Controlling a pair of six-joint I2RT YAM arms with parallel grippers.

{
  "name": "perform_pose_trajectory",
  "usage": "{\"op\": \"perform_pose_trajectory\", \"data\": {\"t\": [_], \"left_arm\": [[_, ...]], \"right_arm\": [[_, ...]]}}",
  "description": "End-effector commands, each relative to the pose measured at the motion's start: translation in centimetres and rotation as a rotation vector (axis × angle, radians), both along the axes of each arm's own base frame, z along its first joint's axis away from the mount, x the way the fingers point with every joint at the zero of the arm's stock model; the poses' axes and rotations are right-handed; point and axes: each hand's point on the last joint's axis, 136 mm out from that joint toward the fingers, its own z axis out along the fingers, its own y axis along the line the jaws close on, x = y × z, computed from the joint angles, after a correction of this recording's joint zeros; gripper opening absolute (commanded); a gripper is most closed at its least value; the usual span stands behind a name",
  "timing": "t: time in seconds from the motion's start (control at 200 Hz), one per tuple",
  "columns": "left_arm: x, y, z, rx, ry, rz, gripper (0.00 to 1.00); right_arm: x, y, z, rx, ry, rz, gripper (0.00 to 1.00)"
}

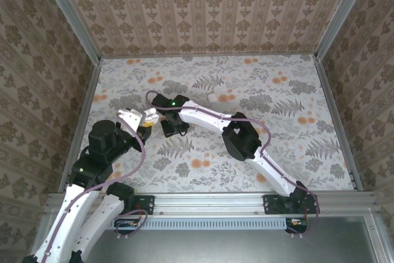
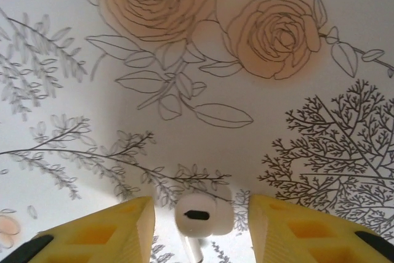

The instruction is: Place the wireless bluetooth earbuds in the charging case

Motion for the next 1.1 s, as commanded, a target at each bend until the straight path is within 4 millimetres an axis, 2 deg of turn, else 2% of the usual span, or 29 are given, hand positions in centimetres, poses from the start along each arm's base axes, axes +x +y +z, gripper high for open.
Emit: {"op": "perform_pose_trajectory", "data": {"t": [0.0, 0.265, 0.46, 0.63, 0.665, 0.865, 0.93, 1.095], "left_arm": [[-0.1, 0.4, 0.3, 0.01, -0.027, 0.009, 0.0], [-0.2, 0.3, 0.3, -0.001, -0.025, 0.004, 0.0], [-0.1, -0.2, 0.5, -0.023, -0.023, -0.017, 0.0], [0.2, -1.2, 0.7, -0.068, -0.018, -0.048, 0.0], [0.3, -1.4, 0.8, -0.08, -0.018, -0.056, 0.0], [1.3, -3.3, 1.4, -0.152, -0.018, -0.118, 0.0], [1.7, -4.0, 1.4, -0.178, -0.015, -0.14, 0.0], [2.6, -5.8, 1.8, -0.238, -0.029, -0.206, 0.0]], "right_arm": [[-0.6, -0.5, -1.3, -0.046, 0.026, -0.009, 0.42], [-0.2, -0.6, -0.6, -0.04, 0.012, -0.006, 0.3], [0.4, -1.1, 1.7, 0.007, -0.018, -0.024, 0.27], [1.6, -2.7, 5.4, 0.111, -0.093, -0.095, 0.25], [1.9, -3.3, 5.5, 0.127, -0.108, -0.114, 0.25], [3.0, -7.0, 9.9, 0.221, -0.243, -0.2, 0.25], [3.1, -8.3, 11.5, 0.24, -0.292, -0.223, 0.26], [3.4, -10.3, 16.6, 0.348, -0.46, -0.254, 0.26]]}}
